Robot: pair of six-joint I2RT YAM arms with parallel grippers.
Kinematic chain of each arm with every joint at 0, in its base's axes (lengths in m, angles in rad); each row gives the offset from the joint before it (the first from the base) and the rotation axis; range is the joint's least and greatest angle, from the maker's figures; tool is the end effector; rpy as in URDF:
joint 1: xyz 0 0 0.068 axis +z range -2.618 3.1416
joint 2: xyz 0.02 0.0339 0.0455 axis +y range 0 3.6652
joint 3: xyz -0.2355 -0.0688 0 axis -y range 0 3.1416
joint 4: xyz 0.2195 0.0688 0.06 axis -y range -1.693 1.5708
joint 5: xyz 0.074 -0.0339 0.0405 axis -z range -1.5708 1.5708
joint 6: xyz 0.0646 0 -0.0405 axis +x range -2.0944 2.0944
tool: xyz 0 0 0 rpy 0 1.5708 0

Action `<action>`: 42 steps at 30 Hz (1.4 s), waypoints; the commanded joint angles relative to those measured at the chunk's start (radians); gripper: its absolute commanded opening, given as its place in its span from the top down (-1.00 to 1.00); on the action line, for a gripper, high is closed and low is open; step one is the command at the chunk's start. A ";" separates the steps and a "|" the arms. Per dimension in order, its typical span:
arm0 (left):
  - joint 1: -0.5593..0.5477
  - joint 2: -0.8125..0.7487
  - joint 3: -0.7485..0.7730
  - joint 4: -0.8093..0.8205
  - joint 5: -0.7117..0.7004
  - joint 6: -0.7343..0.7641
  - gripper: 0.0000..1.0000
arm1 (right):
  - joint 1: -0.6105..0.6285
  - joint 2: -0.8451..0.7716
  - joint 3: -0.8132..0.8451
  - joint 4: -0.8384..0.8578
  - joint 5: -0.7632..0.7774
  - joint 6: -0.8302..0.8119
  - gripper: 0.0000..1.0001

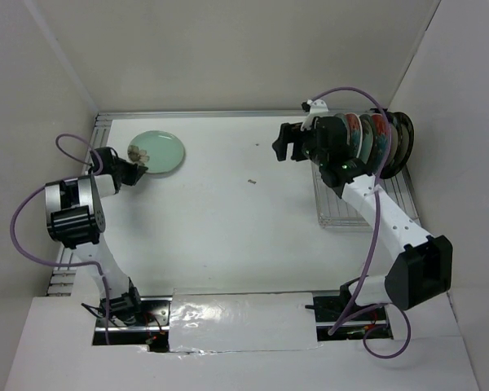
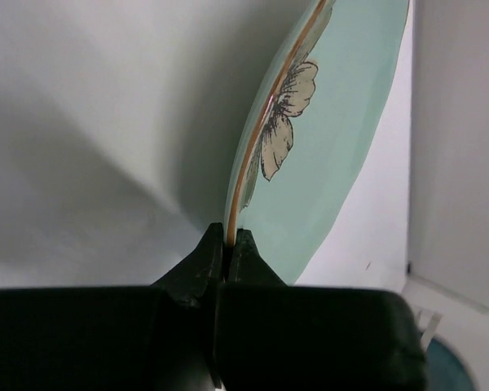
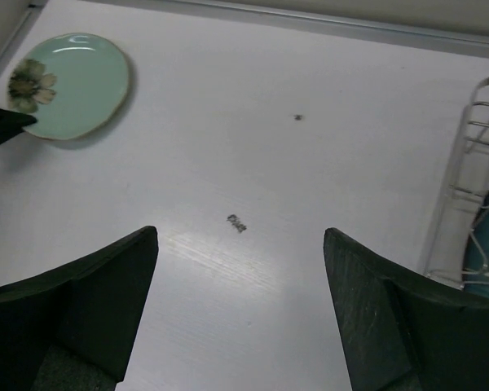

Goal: Load the plates into the dish rack

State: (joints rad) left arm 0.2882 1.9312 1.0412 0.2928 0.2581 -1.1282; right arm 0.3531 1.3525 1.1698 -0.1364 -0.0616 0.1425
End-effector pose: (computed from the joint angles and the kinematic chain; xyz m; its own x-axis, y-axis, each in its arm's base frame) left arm 0.3888 0.0981 0.1243 -0.1654 -0.9603 -0.2245 -0.5182 0.2783 -0.8087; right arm 0.3057 0.1169 0.3191 -0.3482 0.0227 -0.9372 -0.3541 0.9224 0.1540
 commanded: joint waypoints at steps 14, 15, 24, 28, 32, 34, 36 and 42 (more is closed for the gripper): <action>-0.208 -0.486 -0.299 0.285 0.556 0.199 1.00 | 0.041 0.123 -0.026 0.104 -0.391 0.163 -0.87; -0.219 -0.503 -0.311 0.286 0.590 0.190 1.00 | 0.041 0.135 -0.025 0.115 -0.414 0.172 -0.87; -0.293 -0.595 -0.352 0.345 0.655 0.200 1.00 | 0.073 0.195 -0.025 0.192 -0.509 0.209 -0.87; -0.322 -0.595 -0.342 0.368 0.664 0.211 1.00 | 0.083 0.227 -0.004 0.192 -0.555 0.209 -0.74; -0.356 -0.584 -0.305 0.347 0.664 0.235 1.00 | 0.092 0.255 0.007 0.192 -0.595 0.209 -0.10; -0.356 -0.575 -0.296 0.338 0.664 0.245 1.00 | 0.092 0.266 0.018 0.182 -0.595 0.200 0.39; -0.365 -0.575 -0.277 0.265 0.636 0.284 0.77 | 0.092 0.266 0.043 0.147 -0.574 0.175 0.85; -0.385 -0.584 -0.173 -0.082 0.457 0.476 -0.35 | 0.032 0.186 0.117 0.008 -0.370 0.073 1.00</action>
State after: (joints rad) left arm -0.0742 1.3838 0.7692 0.3294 0.7788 -0.7738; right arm 0.4313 1.6104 1.1961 -0.0540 -0.6376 0.3347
